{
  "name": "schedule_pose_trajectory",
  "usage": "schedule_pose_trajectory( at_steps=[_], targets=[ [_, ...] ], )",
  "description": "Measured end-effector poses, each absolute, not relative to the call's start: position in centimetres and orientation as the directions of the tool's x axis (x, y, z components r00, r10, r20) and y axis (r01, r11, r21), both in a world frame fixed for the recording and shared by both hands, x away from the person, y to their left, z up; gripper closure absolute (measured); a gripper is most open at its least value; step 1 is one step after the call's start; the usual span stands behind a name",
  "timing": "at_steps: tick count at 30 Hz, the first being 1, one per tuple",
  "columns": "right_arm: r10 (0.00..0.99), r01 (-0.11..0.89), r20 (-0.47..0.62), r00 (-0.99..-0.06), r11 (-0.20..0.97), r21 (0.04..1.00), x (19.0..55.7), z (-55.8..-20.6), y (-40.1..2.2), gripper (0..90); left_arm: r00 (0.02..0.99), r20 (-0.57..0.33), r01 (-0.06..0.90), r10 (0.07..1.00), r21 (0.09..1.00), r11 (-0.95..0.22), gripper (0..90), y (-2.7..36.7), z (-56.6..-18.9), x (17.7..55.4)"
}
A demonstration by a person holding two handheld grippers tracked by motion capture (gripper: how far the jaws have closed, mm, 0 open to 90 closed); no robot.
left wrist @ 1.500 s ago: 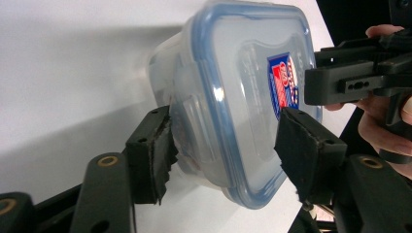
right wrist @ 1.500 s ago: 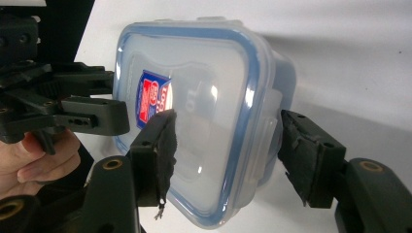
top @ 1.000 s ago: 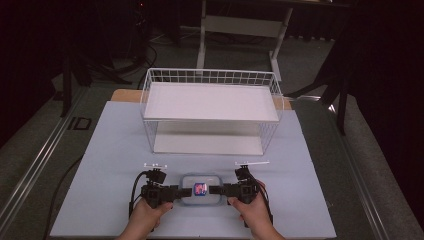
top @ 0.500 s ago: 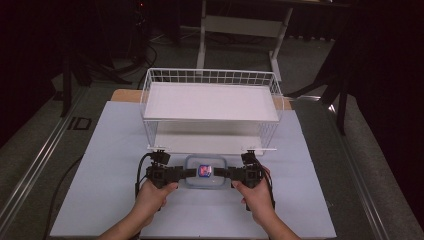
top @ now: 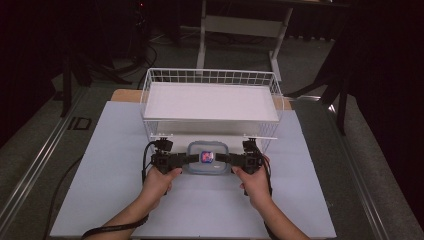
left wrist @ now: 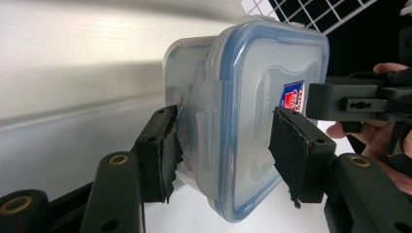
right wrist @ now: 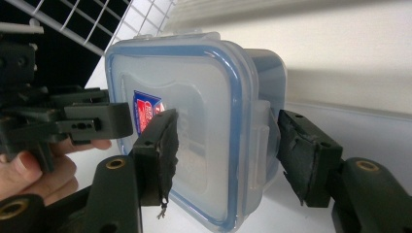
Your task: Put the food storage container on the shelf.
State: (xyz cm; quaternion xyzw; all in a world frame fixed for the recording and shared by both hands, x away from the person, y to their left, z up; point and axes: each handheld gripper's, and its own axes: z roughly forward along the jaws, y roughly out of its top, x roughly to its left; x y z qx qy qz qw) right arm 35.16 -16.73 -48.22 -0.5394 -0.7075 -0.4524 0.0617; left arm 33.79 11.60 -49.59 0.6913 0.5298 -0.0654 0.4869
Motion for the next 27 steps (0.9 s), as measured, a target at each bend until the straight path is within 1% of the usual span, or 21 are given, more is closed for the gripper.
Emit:
schedule_pose_trajectory(
  at_steps=[5,14,16,17,20,27],
  targets=[
    [0.719,0.807,0.560,-0.412,0.004,0.590,35.9,-48.6,-16.9,41.9,0.442,-0.609,0.785,0.659,0.618,0.043,46.1,11.4,-50.3,34.7],
    [0.715,0.794,0.571,-0.403,-0.037,0.607,37.2,-49.1,-16.9,41.9,0.461,-0.587,0.749,0.665,0.660,0.063,46.0,11.4,-50.7,36.2],
    [0.715,0.794,0.571,-0.403,-0.037,0.607,37.2,-49.1,-16.9,41.9,0.461,-0.587,0.751,0.666,0.658,0.059,46.0,11.4,-50.7,36.4],
    [0.717,0.794,0.570,-0.402,-0.038,0.607,37.3,-49.2,-16.9,41.9,0.445,-0.597,0.753,0.667,0.652,0.081,46.0,11.4,-50.8,36.6],
    [0.723,0.788,0.565,-0.398,-0.045,0.614,37.8,-49.4,-16.8,41.9,0.431,-0.614,0.765,0.662,0.637,0.092,46.1,11.4,-51.2,37.1],
    [0.719,0.790,0.583,-0.379,-0.078,0.608,38.5,-50.2,-16.7,41.9,0.429,-0.605,0.756,0.671,0.647,0.099,46.0,11.4,-51.8,37.9]
  ],
)
